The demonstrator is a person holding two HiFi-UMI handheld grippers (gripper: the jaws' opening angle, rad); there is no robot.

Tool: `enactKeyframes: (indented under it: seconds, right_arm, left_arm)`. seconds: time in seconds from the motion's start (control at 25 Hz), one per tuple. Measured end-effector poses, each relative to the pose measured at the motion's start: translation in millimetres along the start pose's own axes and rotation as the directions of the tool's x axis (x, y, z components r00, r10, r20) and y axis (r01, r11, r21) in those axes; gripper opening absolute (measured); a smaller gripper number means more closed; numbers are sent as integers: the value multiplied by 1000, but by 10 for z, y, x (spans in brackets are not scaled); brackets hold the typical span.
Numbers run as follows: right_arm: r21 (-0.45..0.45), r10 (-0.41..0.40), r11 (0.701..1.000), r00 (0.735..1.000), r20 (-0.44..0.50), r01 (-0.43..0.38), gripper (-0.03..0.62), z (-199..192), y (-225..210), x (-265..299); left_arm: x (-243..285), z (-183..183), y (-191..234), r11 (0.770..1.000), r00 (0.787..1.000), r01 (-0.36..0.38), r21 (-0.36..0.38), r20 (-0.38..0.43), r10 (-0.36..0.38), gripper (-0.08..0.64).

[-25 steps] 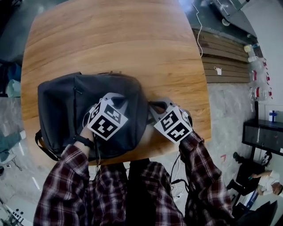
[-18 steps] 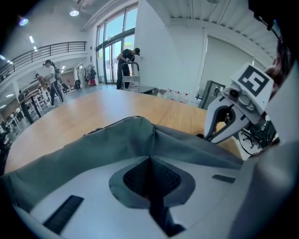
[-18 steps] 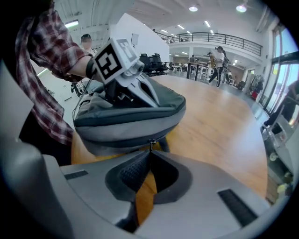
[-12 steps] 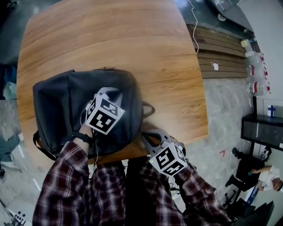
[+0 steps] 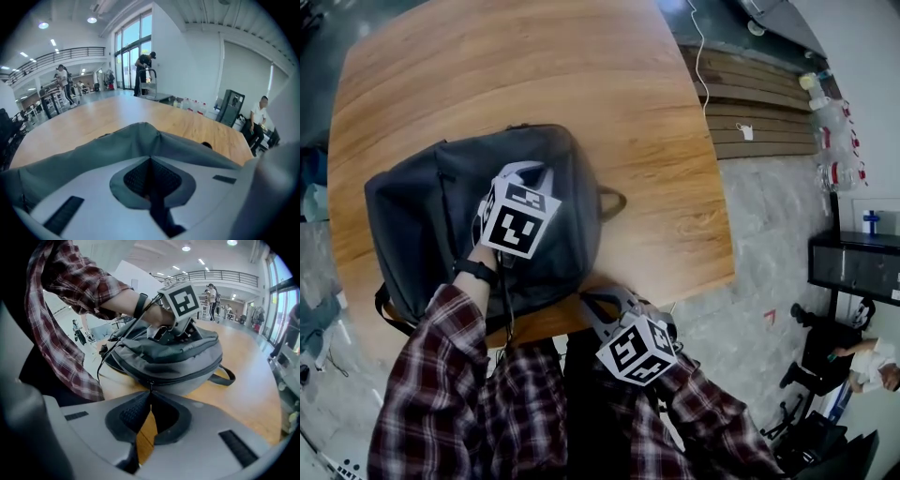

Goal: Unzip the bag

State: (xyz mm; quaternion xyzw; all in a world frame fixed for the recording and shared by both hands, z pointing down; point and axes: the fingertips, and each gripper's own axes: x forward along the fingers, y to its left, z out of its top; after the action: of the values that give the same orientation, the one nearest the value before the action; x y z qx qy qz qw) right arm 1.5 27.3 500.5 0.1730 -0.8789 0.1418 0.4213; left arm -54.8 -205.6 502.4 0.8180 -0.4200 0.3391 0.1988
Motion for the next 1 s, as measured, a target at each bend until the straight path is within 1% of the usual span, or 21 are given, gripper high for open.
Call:
enactKeyframes:
  seconds: [0.08,0.12,0.16,0.24,0.36,0.4,0.48,0.56,0.6,0.72,0.76,0.84,1.0]
  right_arm:
    - [-4,-24,1000,1000,-1,24,18,-1,-134,11]
    - [-1,-41,999,999,0,41,18,3,-227,7]
    - [4,-62,998,998,3,62,18,6,-341,-5]
    - [18,-109,994,994,9,109,18,20,-622,-37]
    - [35,-180,983,984,11,180,18,98,-1101,-70]
    - [40,-199,979,980,10,198,18,138,-1257,-74]
    - [44,-225,973,974,7,225,18,228,-1537,-62]
    - [39,-237,971,971,-4,237,18,310,-1734,-17]
    - [35,-241,970,970,-11,242,18,336,-1797,12]
    - [61,-250,966,968,-20,251,18,341,-1874,47]
    - [84,-249,965,968,-15,250,18,325,-1860,37]
    - [129,-242,962,970,-3,240,18,290,-1767,9]
    - [161,-227,962,974,18,221,18,257,-1428,-5]
  left_arm:
    - [-196,82,81,1000,998,-15,-21,62,16,9]
    - [-322,88,123,1000,997,-20,-3,79,20,9]
    - [-447,55,152,999,997,-22,34,81,19,9]
    - [-662,-137,155,991,999,-2,137,46,-4,9]
    - [-906,-538,32,960,999,45,276,-26,-39,9]
    - [-968,-642,-32,951,998,54,306,-40,-43,9]
    - [-1032,-782,-175,941,997,68,332,-55,-53,9]
    - [-997,-850,-293,941,997,70,332,-60,-53,9]
    - [-947,-873,-324,945,997,67,319,-64,-49,9]
    - [-777,-929,-329,973,996,67,221,-70,-52,9]
    - [-747,-937,-317,978,996,65,197,-67,-52,9]
    - [-728,-940,-294,982,997,53,181,-65,-42,9]
    - [-735,-937,-259,986,997,41,159,-64,-31,9]
